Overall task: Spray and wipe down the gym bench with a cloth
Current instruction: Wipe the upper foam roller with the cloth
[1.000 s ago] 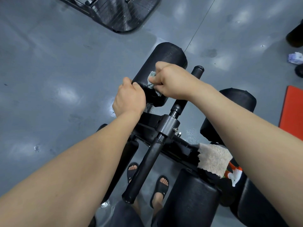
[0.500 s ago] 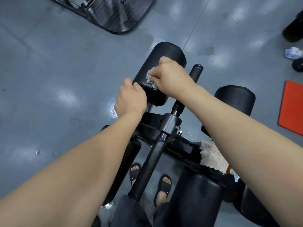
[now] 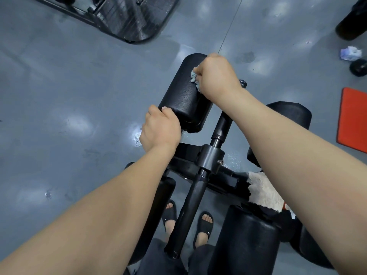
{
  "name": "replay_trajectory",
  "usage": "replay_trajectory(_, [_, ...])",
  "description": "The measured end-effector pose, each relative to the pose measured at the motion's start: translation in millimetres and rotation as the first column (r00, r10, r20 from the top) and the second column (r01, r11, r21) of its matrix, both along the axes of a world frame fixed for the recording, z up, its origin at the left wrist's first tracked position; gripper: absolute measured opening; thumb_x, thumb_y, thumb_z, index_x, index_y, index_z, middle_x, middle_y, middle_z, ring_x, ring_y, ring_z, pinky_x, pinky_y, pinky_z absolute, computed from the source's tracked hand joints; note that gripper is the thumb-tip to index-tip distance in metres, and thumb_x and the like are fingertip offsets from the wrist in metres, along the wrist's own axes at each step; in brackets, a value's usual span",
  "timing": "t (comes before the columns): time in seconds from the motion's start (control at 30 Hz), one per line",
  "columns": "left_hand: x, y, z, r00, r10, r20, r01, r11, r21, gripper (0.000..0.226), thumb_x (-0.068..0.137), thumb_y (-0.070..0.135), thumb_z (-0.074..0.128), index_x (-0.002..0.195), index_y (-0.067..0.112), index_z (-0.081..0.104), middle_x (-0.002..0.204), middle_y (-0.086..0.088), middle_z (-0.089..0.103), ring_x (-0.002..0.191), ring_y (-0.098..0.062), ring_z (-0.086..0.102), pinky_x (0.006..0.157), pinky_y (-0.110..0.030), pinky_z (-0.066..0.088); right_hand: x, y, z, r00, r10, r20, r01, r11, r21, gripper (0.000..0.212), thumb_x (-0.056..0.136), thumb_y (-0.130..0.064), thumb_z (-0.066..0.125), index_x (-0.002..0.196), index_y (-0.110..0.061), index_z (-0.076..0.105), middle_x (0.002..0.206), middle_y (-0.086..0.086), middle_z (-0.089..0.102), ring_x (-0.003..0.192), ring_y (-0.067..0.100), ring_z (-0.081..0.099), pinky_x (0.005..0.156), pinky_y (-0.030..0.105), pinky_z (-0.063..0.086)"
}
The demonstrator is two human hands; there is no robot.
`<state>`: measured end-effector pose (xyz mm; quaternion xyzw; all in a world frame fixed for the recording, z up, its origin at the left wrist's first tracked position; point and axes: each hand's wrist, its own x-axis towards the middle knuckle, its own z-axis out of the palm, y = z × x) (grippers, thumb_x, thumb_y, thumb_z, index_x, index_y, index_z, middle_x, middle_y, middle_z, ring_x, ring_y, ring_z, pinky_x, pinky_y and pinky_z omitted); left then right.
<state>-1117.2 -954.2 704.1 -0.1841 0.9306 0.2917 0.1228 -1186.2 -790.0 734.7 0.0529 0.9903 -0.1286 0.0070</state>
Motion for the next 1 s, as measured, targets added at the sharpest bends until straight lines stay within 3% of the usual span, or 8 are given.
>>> replay_trajectory(0.27, [-0.7,0.7,4.0,1.000,0.012,0.014,-0.013,1.000,0.020,0.034,0.103,0.034,0.026,0.120,0.019,0.051,0.123,-0.007,0.059,0.094,-0.027,0.042,0.081,-0.039,0.028,-24.3,18.5,2.4,0.996,-0.091,-0.015,0.090,0.996,-0.024,0.028,0.089,-0.005,0.059,0.110,-0.013,0.076,0.115,0.017,0.062,0.105,0.038,0.061,0.088,0.035,0.050])
replay_trajectory(0.37, [-0.1,1.7,5.4,1.000,0.017,0.018,-0.017,1.000,0.023,0.033,0.103,0.034,0.026,0.119,0.019,0.051,0.120,-0.006,0.059,0.092,-0.025,0.040,0.080,-0.038,0.028,-29.6,22.4,5.8,0.994,-0.104,-0.016,0.104,0.995,-0.003,0.019,0.081,0.001,0.054,0.090,-0.004,0.070,0.094,0.018,0.057,0.099,0.038,0.059,0.071,0.033,0.037])
replay_trajectory(0.5, [1.9,0.6,5.6,1.000,0.010,-0.008,-0.009,1.000,0.025,0.033,0.102,0.034,0.026,0.119,0.020,0.051,0.120,-0.004,0.058,0.093,-0.025,0.044,0.080,-0.039,0.031,-35.1,28.1,9.4,0.996,-0.086,-0.021,0.086,0.996,-0.016,0.032,0.076,0.005,0.048,0.090,-0.011,0.071,0.101,0.021,0.064,0.092,0.038,0.057,0.070,0.031,0.034])
replay_trajectory(0.6, [0.0,-0.3,6.7,1.000,0.021,-0.002,-0.021,0.999,0.034,0.033,0.102,0.034,0.027,0.121,0.021,0.051,0.122,-0.004,0.057,0.092,-0.023,0.041,0.080,-0.038,0.029,-35.7,26.7,10.3,0.999,-0.042,-0.012,0.041,0.999,-0.023,0.032,0.077,0.005,0.046,0.094,-0.010,0.069,0.100,0.019,0.061,0.096,0.040,0.058,0.068,0.031,0.034])
replay_trajectory(0.73, [1.8,0.7,8.1,1.000,0.025,0.001,-0.025,0.999,0.039,0.033,0.102,0.033,0.028,0.123,0.021,0.050,0.123,-0.005,0.057,0.091,-0.024,0.041,0.079,-0.037,0.030,-29.2,24.7,11.2,0.998,-0.060,-0.025,0.057,0.993,-0.100,0.040,0.085,0.004,0.046,0.120,-0.001,0.064,0.115,0.023,0.065,0.110,0.043,0.057,0.090,0.045,0.049])
replay_trajectory(0.8, [1.5,0.7,9.0,1.000,0.027,0.005,-0.028,0.999,0.039,0.033,0.103,0.033,0.028,0.124,0.020,0.050,0.123,-0.005,0.057,0.091,-0.024,0.041,0.080,-0.037,0.029,-25.9,21.9,11.7,0.998,-0.053,-0.020,0.051,0.993,-0.109,0.041,0.084,0.004,0.046,0.120,-0.004,0.065,0.109,0.021,0.068,0.108,0.042,0.058,0.088,0.043,0.051])
replay_trajectory(0.93, [1.5,1.7,10.0,1.000,0.029,0.004,-0.029,0.999,0.043,0.034,0.103,0.033,0.029,0.125,0.021,0.051,0.124,-0.006,0.058,0.092,-0.025,0.042,0.080,-0.038,0.029,-15.3,14.4,16.3,1.000,0.011,0.021,-0.009,0.992,-0.126,0.041,0.080,0.007,0.042,0.096,-0.016,0.072,0.084,0.006,0.068,0.095,0.036,0.057,0.072,0.037,0.048])
replay_trajectory(1.0, [1.4,1.6,9.8,1.000,0.031,0.002,-0.031,0.999,0.044,0.034,0.102,0.033,0.029,0.124,0.021,0.051,0.124,-0.006,0.058,0.091,-0.024,0.040,0.080,-0.037,0.029,-11.1,11.7,18.4,0.997,0.051,0.056,-0.045,0.994,-0.100,0.031,0.072,0.007,0.037,0.076,-0.016,0.058,0.064,0.001,0.047,0.079,0.032,0.044,0.059,0.037,0.039])
